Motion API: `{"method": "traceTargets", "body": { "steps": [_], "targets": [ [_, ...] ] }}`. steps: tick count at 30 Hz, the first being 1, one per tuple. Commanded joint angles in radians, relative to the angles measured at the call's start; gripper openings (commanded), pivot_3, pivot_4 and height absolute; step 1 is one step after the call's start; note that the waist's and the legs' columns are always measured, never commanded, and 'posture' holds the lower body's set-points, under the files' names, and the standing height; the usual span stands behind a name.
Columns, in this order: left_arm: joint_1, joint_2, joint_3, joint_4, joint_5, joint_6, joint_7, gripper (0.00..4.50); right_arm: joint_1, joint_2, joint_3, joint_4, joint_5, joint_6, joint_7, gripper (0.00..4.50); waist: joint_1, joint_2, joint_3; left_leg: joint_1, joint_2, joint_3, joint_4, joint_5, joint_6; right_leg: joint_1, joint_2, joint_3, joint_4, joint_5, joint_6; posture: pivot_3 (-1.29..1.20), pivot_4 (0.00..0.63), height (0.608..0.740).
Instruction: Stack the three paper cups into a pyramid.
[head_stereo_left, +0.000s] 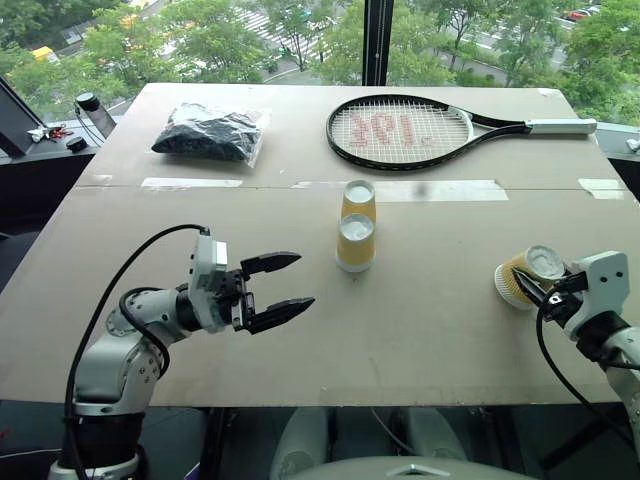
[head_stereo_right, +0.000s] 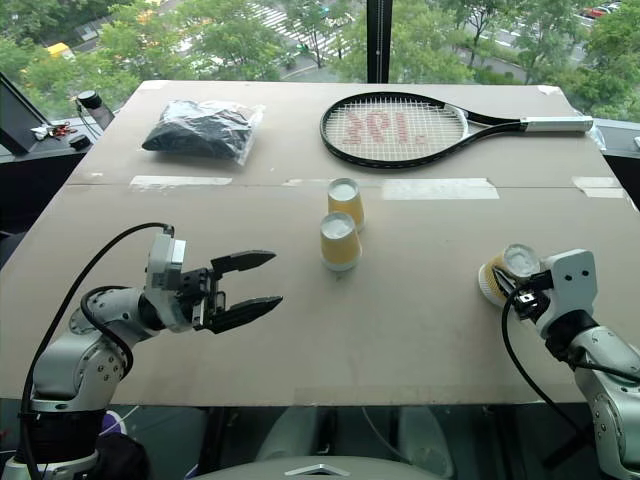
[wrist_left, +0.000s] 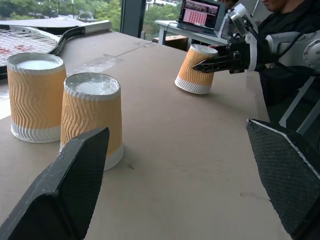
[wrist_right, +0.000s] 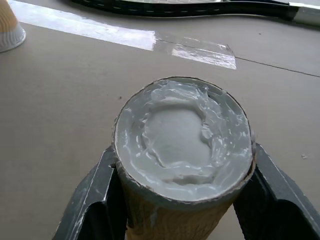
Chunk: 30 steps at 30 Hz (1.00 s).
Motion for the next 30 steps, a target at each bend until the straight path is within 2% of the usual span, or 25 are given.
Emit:
{"method": "traceTargets", "body": {
  "steps": [1, 7, 12, 18, 30],
  "targets": [
    [0.021, 0.011, 0.03, -0.032, -0.03, -0.007, -0.006, 4.5, -0.082, -0.009, 0.091, -0.051, 0.009, 0.003, 0.026, 2.0, -0.002, 0.0, 0.0, 0.0, 0.0, 0.0, 0.0, 0.0, 0.0, 0.0, 0.0, 0.0, 0.0, 0.0, 0.0, 0.0, 0.15, 0.74],
    [0.056, 0.051, 0.057, -0.013, -0.046, -0.011, -0.055, 4.5, -0.325, 0.033, 0.346, 0.112, -0.142, -0.007, 0.003, 2.0, 0.003, 0.0, 0.0, 0.001, 0.0, 0.0, 0.0, 0.0, 0.0, 0.0, 0.0, 0.0, 0.001, 0.0, 0.0, 0.0, 0.15, 0.74],
    [0.079, 0.075, 0.101, -0.014, -0.066, -0.008, -0.069, 4.5, -0.439, 0.076, 0.44, 0.189, -0.167, 0.005, 0.03, 2.0, 0.006, 0.0, 0.0, -0.002, 0.0, -0.001, 0.0, 0.0, 0.0, -0.002, 0.0, -0.001, 0.0, 0.0, 0.0, 0.0, 0.15, 0.74],
    [0.131, 0.081, 0.13, -0.03, -0.056, -0.023, -0.068, 4.5, -0.5, 0.106, 0.487, 0.215, -0.161, 0.068, 0.043, 2.0, 0.003, 0.0, 0.0, -0.004, 0.0, 0.0, 0.0, 0.0, 0.0, -0.004, -0.001, -0.001, -0.001, 0.0, 0.0, 0.0, 0.15, 0.74],
    [0.158, 0.069, 0.137, -0.054, -0.055, -0.025, -0.048, 4.5, -0.526, 0.134, 0.504, 0.186, -0.156, 0.157, 0.035, 2.0, 0.003, 0.0, 0.0, -0.004, 0.0, -0.001, 0.0, 0.0, 0.0, -0.004, -0.001, -0.002, 0.0, 0.0, 0.0, 0.0, 0.15, 0.74]
  ]
}}
